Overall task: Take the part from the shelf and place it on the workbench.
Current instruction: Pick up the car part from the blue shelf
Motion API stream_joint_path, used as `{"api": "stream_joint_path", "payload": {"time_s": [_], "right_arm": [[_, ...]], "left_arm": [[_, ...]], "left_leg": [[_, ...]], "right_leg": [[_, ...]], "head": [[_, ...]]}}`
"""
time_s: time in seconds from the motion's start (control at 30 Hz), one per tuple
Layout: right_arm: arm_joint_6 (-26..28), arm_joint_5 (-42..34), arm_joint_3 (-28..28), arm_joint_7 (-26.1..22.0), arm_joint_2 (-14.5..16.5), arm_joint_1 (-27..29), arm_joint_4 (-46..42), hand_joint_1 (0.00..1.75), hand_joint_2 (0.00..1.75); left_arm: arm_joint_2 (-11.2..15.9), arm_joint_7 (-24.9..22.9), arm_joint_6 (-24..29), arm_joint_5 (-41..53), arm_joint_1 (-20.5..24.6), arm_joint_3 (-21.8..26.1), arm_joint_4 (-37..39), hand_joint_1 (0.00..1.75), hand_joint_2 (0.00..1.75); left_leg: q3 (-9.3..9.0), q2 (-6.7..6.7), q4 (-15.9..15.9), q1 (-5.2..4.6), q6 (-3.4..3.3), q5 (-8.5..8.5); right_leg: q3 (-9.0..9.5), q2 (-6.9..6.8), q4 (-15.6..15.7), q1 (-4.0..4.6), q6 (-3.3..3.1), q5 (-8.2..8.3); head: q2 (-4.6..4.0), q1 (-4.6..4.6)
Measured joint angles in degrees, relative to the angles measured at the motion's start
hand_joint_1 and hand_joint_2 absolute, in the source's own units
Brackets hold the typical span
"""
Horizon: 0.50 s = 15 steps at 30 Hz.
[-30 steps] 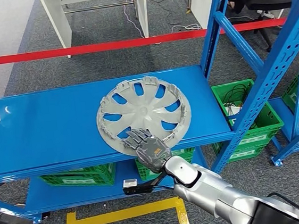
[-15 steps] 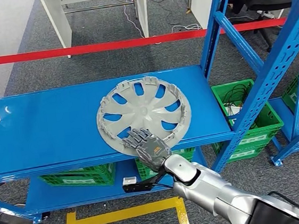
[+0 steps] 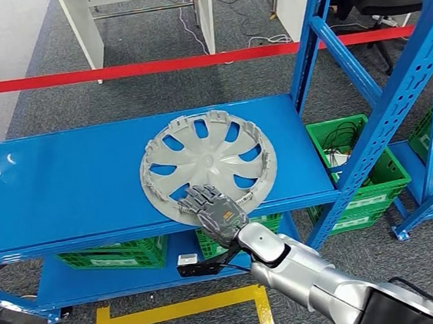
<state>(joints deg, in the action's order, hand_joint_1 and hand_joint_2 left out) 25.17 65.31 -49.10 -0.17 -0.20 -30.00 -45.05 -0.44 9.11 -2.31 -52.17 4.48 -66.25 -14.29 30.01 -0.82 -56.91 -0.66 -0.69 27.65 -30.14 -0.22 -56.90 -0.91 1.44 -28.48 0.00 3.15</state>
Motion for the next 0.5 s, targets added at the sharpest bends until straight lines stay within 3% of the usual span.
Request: {"api": "stream_joint_path", "payload": {"time_s": [0.2,0.23,0.33,0.37,0.4,0.5], "right_arm": [[-0.21,-0.21,0.02,0.02,0.02,-0.04,0.04,0.04,1.75],[-0.31,-0.28,0.03,0.04,0.05,-0.07,0.05,0.17,1.75],[-0.68,-0.43,0.06,0.15,0.20,-0.16,0.07,1.33,1.75],[-0.80,-0.43,0.07,0.22,0.24,-0.20,0.07,1.64,1.75],[-0.91,-0.40,0.07,0.28,0.27,-0.23,0.07,1.73,1.75],[-1.03,-0.29,0.07,0.42,0.32,-0.40,0.07,1.75,1.75]], "left_arm": [[0.00,0.00,-0.03,-0.04,-0.03,0.18,0.00,0.00,0.00],[0.00,0.00,-0.04,-0.05,-0.04,0.21,0.00,0.00,0.00],[0.00,0.00,-0.08,-0.14,-0.06,0.31,0.00,0.00,0.00],[0.00,0.01,-0.09,-0.16,-0.07,0.33,0.00,0.00,0.00],[-0.01,0.01,-0.09,-0.17,-0.07,0.36,0.00,0.00,0.00],[-0.02,0.04,-0.09,-0.17,-0.08,0.38,0.00,0.00,0.00]], "left_leg": [[0.02,0.00,0.00,0.00,0.00,-0.01],[0.02,0.00,0.00,0.00,0.00,-0.01],[0.03,0.00,0.00,0.00,0.01,-0.02],[0.03,0.00,0.00,0.00,0.01,-0.02],[0.03,0.00,0.00,0.00,0.01,-0.02],[0.03,0.00,0.00,0.00,0.01,-0.02]], "right_leg": [[-0.02,0.00,0.00,0.00,0.00,0.01],[-0.02,0.00,0.00,0.00,0.00,0.01],[-0.03,0.00,0.00,0.00,0.00,0.01],[-0.03,0.00,0.00,0.00,0.00,0.02],[-0.03,0.00,0.00,0.00,0.00,0.02],[-0.04,0.00,0.00,0.00,0.00,0.02]], "head": [[0.00,0.00],[0.00,0.00],[0.00,0.00],[0.00,0.00],[0.00,0.00],[0.00,0.01]]}}
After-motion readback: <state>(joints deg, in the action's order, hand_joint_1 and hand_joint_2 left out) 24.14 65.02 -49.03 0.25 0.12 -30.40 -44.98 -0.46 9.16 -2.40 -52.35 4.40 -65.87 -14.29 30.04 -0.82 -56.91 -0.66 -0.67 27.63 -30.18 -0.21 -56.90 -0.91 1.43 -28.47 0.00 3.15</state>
